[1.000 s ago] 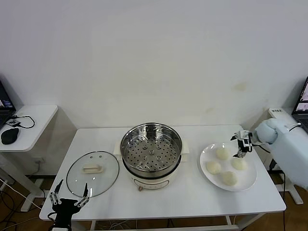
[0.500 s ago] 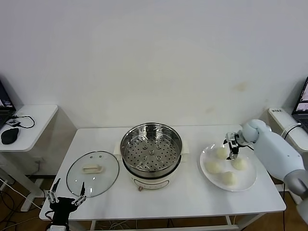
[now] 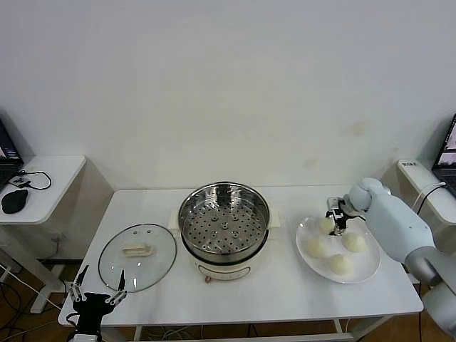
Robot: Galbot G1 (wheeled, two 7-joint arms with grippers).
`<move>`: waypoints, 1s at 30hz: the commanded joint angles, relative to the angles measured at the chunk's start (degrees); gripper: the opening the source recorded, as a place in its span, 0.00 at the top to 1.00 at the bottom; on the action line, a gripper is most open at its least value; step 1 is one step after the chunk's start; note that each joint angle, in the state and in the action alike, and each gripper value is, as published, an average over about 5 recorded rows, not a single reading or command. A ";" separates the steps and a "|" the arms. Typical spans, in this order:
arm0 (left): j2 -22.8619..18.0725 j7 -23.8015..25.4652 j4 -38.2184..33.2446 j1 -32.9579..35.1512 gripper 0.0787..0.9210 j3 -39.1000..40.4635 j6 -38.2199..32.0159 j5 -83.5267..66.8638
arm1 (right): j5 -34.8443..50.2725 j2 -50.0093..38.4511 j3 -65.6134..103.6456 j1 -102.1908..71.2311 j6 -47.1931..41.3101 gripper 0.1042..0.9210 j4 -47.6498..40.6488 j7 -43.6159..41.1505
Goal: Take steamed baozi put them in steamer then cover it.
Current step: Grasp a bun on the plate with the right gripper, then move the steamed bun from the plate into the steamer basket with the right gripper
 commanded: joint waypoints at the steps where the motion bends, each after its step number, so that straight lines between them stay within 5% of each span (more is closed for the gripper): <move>1: 0.00 -0.07 -0.17 0.14 0.12 -0.06 -0.08 0.01 | -0.67 0.87 -0.24 0.30 0.19 0.36 -1.36 -0.31; 19: 1.04 -0.05 -0.77 -0.14 0.12 0.65 -0.11 -0.29 | 23.37 -13.90 -18.50 16.41 -6.88 0.39 24.20 -4.10; 30: 1.01 -0.12 -1.89 -0.34 0.12 0.71 -0.09 -0.94 | 37.04 -8.85 -33.19 34.75 -9.41 0.38 31.45 -2.36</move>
